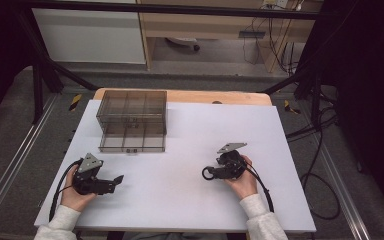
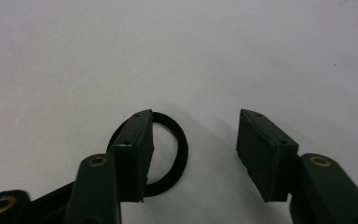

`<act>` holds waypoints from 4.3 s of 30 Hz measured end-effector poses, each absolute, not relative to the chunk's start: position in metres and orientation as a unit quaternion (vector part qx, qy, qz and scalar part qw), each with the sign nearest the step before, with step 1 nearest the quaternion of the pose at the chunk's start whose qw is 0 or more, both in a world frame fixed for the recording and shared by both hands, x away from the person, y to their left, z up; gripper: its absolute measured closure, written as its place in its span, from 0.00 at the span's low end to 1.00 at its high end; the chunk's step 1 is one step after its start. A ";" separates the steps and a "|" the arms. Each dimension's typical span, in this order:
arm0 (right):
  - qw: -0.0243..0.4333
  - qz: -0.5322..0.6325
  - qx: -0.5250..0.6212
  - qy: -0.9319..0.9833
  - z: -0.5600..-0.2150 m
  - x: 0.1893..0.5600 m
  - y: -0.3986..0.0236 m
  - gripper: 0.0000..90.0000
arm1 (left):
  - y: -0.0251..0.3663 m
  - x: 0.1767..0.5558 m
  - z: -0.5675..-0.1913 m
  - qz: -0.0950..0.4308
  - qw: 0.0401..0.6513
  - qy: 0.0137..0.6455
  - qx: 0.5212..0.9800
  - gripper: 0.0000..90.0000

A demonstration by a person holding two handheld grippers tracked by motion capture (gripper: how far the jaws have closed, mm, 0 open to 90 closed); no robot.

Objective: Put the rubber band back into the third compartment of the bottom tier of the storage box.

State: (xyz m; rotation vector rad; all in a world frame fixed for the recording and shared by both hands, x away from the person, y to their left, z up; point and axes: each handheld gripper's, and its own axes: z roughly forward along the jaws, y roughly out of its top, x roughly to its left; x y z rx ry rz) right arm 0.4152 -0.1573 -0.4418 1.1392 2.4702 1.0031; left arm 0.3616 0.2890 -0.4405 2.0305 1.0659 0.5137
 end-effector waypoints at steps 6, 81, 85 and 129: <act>0.112 0.345 0.389 0.847 -0.443 0.415 -0.158 0.65 | 0.288 0.361 -0.441 0.200 0.385 0.418 0.798 0.05; 0.101 0.335 0.384 0.855 -0.442 0.413 -0.156 0.96 | 0.286 0.361 -0.442 0.197 0.386 0.415 0.800 0.06; 0.101 0.336 0.383 0.854 -0.439 0.412 -0.157 0.96 | 0.286 0.361 -0.442 0.197 0.386 0.415 0.800 0.06; 0.122 0.365 0.378 0.842 -0.417 0.406 -0.165 0.96 | 0.286 0.361 -0.441 0.196 0.388 0.412 0.801 0.06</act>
